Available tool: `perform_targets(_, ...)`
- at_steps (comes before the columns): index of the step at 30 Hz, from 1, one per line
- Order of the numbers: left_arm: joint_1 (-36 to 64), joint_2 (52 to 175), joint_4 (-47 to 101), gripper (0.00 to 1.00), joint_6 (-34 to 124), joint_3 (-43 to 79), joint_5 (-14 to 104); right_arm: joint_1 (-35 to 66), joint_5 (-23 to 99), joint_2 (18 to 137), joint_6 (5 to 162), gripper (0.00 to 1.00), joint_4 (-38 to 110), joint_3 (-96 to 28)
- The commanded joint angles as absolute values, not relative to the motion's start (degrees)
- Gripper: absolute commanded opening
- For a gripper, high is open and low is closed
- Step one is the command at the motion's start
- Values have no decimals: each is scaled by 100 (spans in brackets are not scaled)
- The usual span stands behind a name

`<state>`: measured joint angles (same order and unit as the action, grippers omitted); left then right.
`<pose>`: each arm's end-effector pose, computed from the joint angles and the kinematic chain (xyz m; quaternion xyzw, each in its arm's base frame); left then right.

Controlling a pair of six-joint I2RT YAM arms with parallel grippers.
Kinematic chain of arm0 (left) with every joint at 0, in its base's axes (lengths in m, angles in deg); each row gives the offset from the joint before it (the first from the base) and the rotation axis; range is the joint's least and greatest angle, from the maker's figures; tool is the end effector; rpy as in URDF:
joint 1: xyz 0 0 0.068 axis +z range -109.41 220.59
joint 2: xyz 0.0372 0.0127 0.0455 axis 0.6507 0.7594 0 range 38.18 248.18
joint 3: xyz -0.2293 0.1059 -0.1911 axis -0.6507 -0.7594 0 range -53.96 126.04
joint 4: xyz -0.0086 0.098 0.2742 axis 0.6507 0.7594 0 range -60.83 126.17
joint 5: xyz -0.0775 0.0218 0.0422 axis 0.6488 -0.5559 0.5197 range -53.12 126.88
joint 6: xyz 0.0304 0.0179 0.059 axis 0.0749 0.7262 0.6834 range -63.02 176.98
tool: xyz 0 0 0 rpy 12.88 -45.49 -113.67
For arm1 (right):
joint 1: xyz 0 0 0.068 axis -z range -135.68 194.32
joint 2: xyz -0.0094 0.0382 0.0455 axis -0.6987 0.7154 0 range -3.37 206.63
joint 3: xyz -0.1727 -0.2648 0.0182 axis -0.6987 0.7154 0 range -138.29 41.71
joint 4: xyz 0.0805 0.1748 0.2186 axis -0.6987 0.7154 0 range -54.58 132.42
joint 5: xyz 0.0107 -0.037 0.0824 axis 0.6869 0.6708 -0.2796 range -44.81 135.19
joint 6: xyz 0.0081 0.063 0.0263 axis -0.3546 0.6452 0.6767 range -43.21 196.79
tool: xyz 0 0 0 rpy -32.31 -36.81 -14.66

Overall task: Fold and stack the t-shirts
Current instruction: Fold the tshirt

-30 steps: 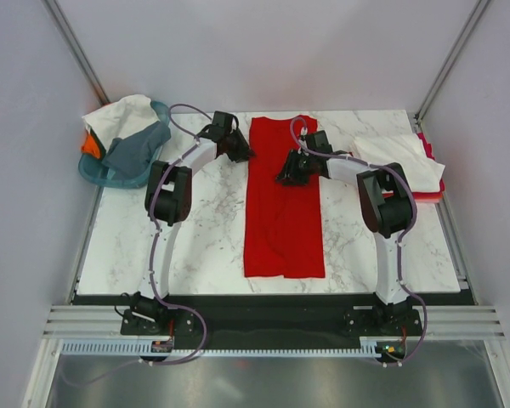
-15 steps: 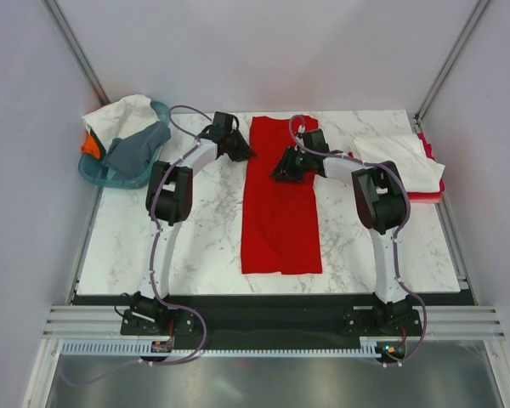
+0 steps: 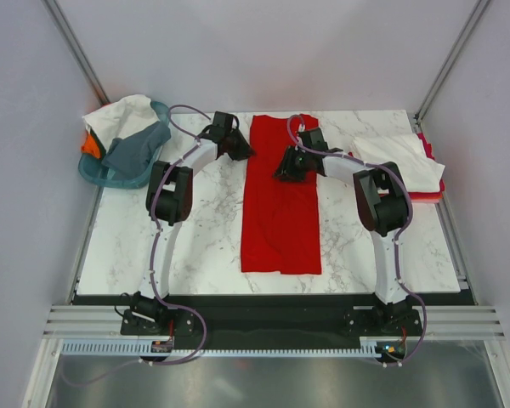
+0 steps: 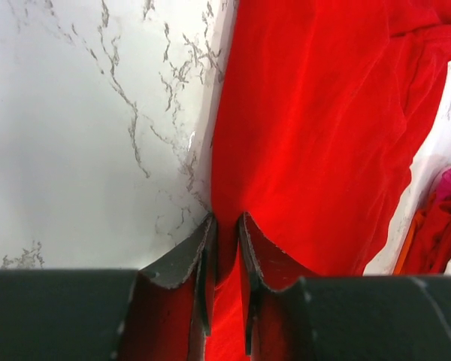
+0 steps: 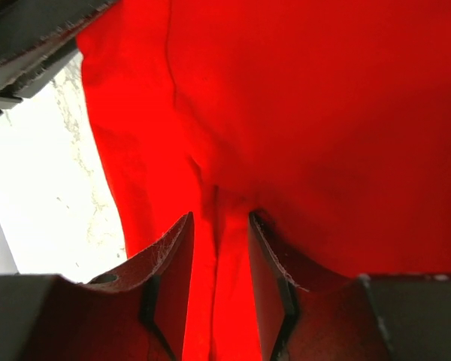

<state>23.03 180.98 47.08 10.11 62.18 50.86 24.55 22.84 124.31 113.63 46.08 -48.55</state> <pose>0.5981 -0.2033 0.1401 -0.1862 0.8977 -0.2993 0.2644 0.5094 0.2055 0.1444 0.0674 0.9163 0.3257 0.2232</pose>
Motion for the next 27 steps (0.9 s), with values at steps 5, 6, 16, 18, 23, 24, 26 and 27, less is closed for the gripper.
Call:
perform_targets(5,2345,17837,4552,41,1013,6276,5252,2455,2673,11906,11089,45,4957,-4706)
perform_targets(6,2345,17784,4535,45,1039,6233,5296,2455,2664,11906,11098,45,4966,-4750)
perform_targets(16,2346,16001,4613,59,1760,4801,4796,2358,2541,12073,11133,43,5133,-5321)
perform_targets(18,2346,15720,4596,59,1787,4204,4673,2323,2567,12135,11159,43,5151,-5374)
perform_targets(23,2337,14902,4509,56,1769,2877,4734,2244,2602,12415,11185,42,5239,-5646)
perform_targets(24,2337,14788,4456,55,1761,2683,4760,2217,2655,12451,11194,42,5265,-5699)
perform_targets(26,2267,14436,4289,54,1725,2094,4839,2191,2725,12530,11203,42,5291,-5743)
perform_targets(27,2223,14313,4227,54,1725,1901,4857,2173,2726,12556,11212,42,5291,-5770)
